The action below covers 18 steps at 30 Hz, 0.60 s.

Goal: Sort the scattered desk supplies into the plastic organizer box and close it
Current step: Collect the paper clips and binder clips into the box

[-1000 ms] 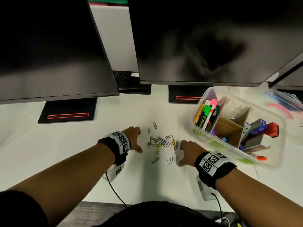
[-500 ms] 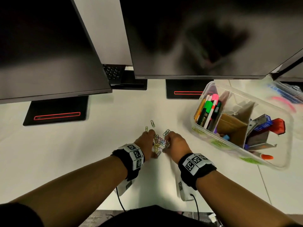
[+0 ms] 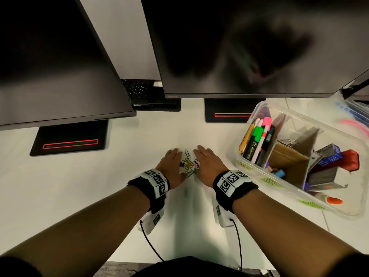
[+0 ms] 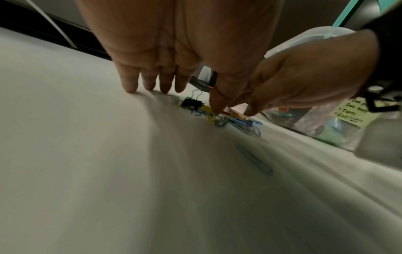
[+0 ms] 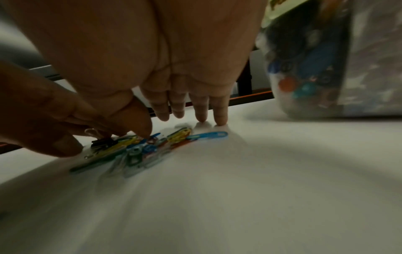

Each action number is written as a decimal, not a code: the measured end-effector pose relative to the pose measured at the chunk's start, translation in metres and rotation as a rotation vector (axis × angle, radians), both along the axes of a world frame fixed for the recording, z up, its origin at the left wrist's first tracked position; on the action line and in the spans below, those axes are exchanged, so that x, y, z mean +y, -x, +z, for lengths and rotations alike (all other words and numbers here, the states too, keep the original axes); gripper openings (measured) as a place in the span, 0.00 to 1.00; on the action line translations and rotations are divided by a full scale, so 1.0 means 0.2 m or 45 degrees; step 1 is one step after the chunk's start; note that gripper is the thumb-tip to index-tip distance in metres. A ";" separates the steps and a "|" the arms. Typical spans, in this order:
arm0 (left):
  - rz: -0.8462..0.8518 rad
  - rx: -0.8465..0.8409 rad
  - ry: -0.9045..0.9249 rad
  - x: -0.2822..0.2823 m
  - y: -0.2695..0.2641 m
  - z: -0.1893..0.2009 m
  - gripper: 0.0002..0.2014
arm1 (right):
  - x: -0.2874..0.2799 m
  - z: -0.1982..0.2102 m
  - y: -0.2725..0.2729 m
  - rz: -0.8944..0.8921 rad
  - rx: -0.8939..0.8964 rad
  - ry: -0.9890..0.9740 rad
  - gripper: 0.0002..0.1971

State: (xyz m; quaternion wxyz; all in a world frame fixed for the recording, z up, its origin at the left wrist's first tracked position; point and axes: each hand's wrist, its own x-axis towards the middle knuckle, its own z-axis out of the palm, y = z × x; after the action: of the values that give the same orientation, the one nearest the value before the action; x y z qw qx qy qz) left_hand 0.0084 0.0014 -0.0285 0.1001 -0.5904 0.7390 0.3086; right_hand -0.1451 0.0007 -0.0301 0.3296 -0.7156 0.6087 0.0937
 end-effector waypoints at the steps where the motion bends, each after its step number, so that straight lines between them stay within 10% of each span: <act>1: -0.060 -0.032 -0.010 0.01 0.01 -0.01 0.39 | -0.01 0.00 -0.02 0.051 0.032 -0.014 0.35; 6: -0.336 0.076 0.093 0.07 0.04 0.02 0.32 | 0.01 0.00 -0.06 0.249 0.078 0.001 0.35; 13: -0.203 0.158 0.065 0.14 -0.05 0.08 0.18 | 0.18 -0.02 0.06 0.381 0.003 0.007 0.32; 18: -0.072 0.089 0.035 0.14 -0.08 0.05 0.41 | 0.20 0.02 0.09 0.122 -0.090 0.217 0.30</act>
State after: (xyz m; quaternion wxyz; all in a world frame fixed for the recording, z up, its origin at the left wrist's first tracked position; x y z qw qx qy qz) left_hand 0.0235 0.0299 -0.0184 0.0746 -0.5594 0.7626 0.3160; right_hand -0.1639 0.0405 -0.0256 0.2839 -0.7723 0.5674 0.0317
